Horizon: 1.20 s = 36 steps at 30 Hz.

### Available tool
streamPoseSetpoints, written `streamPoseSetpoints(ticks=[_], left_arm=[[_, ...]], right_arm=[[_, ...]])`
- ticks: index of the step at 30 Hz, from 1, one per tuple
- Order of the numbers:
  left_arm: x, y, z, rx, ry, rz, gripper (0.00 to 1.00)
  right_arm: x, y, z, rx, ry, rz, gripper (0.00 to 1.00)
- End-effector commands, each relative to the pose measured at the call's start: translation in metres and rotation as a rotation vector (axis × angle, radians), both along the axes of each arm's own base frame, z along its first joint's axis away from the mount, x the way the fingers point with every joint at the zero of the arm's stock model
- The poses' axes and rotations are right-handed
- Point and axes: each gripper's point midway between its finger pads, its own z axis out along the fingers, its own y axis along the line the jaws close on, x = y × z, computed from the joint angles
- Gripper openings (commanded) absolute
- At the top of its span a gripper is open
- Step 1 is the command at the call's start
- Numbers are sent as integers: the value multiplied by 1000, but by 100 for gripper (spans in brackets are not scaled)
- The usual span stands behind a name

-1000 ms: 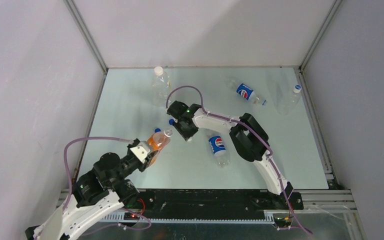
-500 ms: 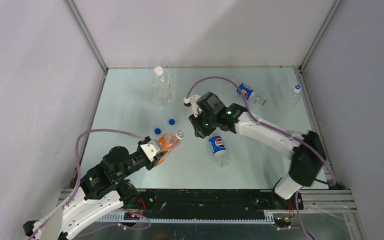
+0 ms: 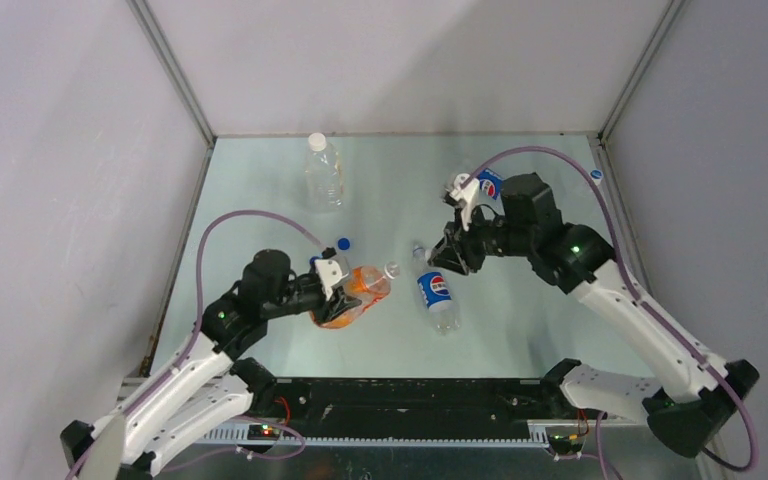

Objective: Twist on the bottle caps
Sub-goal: Screw the bottle cap onto the plastic bottle.

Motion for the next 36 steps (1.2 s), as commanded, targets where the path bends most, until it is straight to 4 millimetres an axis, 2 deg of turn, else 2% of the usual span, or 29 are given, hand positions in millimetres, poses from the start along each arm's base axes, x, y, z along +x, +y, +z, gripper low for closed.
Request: streamPoseSetpoints(ticks=[1,8,23,36], left_arm=[[-11,-24,39,-81,-32,-208,0],[-15,-39,56,-66,-3,-340,0],[-23,-51,70,-60,62,-472,0],[-27,-56,76,-72,88,-519,0]], right_arm=[[-35,-3,26,71,-130,213,8],[-53,-10,37,73,-311,356,9],[-58,-4,43,67,-558,519,10],[-70,11,40,71,-606,612,10]])
